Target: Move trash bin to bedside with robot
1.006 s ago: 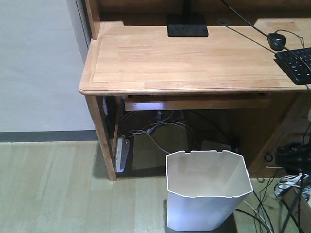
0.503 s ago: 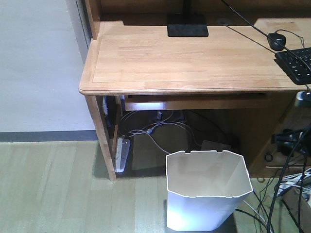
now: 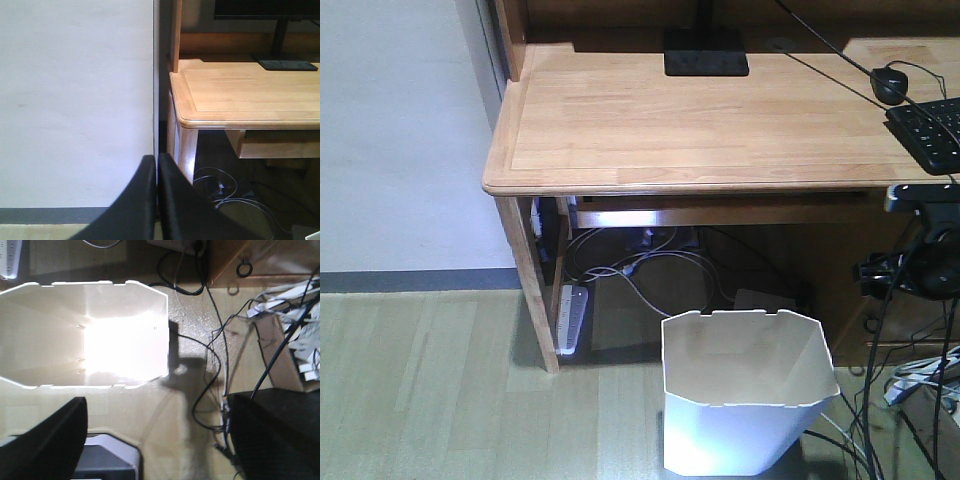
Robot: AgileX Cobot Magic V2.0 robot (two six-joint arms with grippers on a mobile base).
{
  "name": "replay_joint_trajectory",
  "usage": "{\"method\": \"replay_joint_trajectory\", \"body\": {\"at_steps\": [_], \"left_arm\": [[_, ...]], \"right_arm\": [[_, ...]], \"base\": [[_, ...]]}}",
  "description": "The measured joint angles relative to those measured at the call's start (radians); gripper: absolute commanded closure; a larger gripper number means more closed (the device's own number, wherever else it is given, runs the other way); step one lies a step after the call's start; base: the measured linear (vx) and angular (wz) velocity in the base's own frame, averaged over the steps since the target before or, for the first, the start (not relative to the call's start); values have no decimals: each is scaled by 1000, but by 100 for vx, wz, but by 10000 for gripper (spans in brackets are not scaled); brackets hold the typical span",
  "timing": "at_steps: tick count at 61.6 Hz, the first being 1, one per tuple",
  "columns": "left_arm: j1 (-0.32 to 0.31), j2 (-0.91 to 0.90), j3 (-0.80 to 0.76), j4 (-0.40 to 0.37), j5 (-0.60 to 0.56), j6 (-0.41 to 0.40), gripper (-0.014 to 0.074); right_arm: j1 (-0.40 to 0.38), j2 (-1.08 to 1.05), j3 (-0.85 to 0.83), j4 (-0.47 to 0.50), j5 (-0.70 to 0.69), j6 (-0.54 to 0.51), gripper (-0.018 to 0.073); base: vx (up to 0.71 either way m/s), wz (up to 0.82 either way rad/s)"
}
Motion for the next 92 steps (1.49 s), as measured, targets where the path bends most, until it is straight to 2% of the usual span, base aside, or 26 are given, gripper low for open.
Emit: {"method": "replay_joint_trajectory", "body": {"at_steps": [11, 41, 55, 92], "left_arm": [[0, 0, 0, 0, 0, 0, 602], [0, 0, 0, 0, 0, 0, 602], [0, 0, 0, 0, 0, 0, 602], [0, 0, 0, 0, 0, 0, 602]], "right_arm": [[0, 192, -63, -23, -72, -54, 8], [0, 670, -386, -28, -99, -111, 8], [0, 821, -515, -28, -99, -114, 8], [0, 1108, -730, -27, -94, -115, 8]], "base": [[0, 0], [0, 0], [0, 0], [0, 0]]}}
